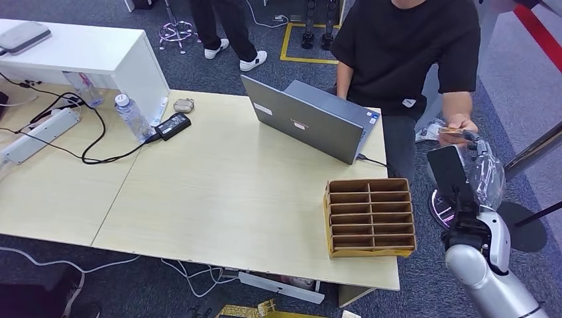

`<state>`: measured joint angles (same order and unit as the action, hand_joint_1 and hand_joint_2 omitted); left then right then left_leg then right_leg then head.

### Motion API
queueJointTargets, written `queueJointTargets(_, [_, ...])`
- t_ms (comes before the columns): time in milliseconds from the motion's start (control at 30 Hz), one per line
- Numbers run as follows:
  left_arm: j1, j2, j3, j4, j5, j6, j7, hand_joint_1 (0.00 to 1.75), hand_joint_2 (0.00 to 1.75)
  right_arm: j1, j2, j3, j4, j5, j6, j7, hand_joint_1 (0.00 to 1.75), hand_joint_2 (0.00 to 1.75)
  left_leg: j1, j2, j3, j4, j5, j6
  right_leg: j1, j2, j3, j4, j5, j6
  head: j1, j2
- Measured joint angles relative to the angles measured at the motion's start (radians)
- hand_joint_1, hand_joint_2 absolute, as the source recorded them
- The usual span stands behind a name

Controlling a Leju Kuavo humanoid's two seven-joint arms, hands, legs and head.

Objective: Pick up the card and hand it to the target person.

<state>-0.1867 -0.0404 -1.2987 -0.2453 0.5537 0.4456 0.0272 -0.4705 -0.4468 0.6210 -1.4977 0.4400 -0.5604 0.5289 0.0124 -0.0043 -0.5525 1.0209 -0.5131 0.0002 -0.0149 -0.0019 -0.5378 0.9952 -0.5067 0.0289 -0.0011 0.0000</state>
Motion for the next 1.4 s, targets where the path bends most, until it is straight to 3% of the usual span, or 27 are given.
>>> queueJointTargets(600, [0.0, 0.0, -0.001, 0.0, 0.003, 0.001, 0.0, 0.0, 0.0, 0.0, 0.004, 0.008, 0.017, 0.031, -0.002, 0.004, 0.0, 1.75, 0.0, 0.0, 0.0, 0.0, 0.0, 0.0, 0.0, 0.0, 0.0, 0.0, 0.0, 0.0, 0.0, 0.0])
queueJointTargets(900, [0.002, 0.002, 0.0, 0.0, 0.016, 0.01, -0.008, 0.0, 0.0, 0.017, 0.01, 0.007, -0.024, 0.028, -0.052, -0.034, 0.0, 1.75, 0.0, 0.0, 0.0, 0.0, 0.0, 0.0, 0.0, 0.0, 0.0, 0.0, 0.0, 0.0, 0.0, 0.0])
queueJointTargets(1033, [0.015, 0.004, 0.0, 0.0, 0.037, 0.023, -0.019, 0.0, 0.0, 0.085, 0.026, 0.008, -0.084, -0.021, -0.073, -0.124, 0.0, 1.75, 0.0, 0.0, 0.0, 0.0, 0.0, 0.0, 0.001, 0.0, 0.0, 0.0, 0.0, 0.0, 0.0, 0.0])
queueJointTargets(1200, [0.044, 0.008, 0.004, 0.0, 0.062, 0.044, -0.035, 0.0, 0.0, 0.26, 0.093, 0.037, -0.171, 0.018, -0.116, -0.261, 0.0, 1.75, 0.001, -0.001, 0.0, -0.001, -0.001, -0.001, 0.001, -0.001, 0.0, 0.0, -0.002, -0.001, 0.0, 0.0])
queueJointTargets(1400, [0.053, 0.011, 0.01, 0.0, 0.073, 0.051, -0.036, 0.0, 0.0, 0.36, 0.136, 0.055, -0.217, 0.034, -0.121, -0.29, 0.0, 1.75, 0.001, -0.001, 0.0, -0.002, -0.001, -0.001, 0.001, -0.001, 0.0, 0.0, -0.002, -0.001, 0.0, 0.0])
